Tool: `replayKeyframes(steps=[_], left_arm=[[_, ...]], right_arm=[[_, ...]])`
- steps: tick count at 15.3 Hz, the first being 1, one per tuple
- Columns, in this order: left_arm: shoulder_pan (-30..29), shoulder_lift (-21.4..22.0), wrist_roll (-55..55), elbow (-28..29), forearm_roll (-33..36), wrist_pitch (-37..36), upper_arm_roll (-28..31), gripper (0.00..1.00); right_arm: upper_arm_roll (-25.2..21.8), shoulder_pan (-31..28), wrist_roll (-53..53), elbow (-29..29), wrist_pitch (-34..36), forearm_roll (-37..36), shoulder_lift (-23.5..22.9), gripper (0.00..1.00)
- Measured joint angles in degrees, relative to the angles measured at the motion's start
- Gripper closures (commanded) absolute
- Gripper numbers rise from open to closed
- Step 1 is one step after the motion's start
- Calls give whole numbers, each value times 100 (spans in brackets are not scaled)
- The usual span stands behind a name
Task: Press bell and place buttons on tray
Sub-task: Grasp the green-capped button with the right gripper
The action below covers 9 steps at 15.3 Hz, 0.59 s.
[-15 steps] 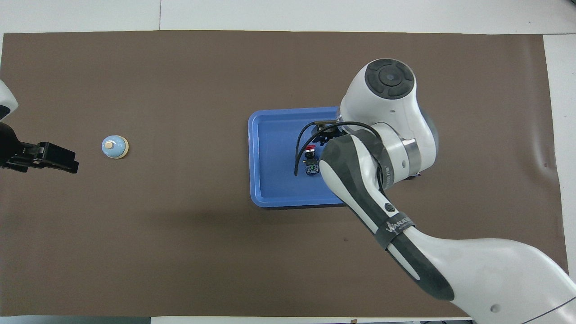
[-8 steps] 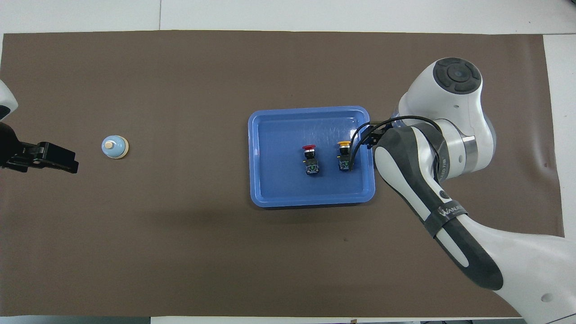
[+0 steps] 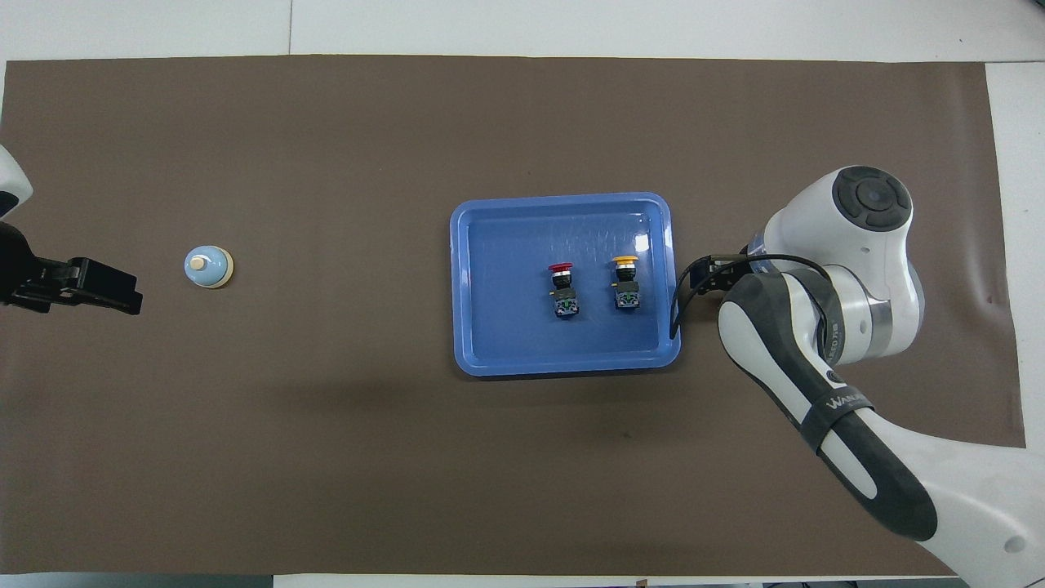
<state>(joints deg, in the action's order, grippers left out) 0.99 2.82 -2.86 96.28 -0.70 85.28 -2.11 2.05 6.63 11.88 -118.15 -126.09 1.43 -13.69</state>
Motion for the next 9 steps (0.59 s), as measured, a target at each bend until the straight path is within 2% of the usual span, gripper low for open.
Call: replayKeyframes(steps=[7,8,9], left_arm=[[0,0,0,0,0,0,0,0],[0,0,0,0,0,0,0,0],[0,0,0,0,0,0,0,0]], right_arm=[[0,-34,-106,-424,-553,-2,112,0],[0,-52,-156,-517,-733,-2,115,6],[1,-74,-213,-608,-891,-2,115,21]])
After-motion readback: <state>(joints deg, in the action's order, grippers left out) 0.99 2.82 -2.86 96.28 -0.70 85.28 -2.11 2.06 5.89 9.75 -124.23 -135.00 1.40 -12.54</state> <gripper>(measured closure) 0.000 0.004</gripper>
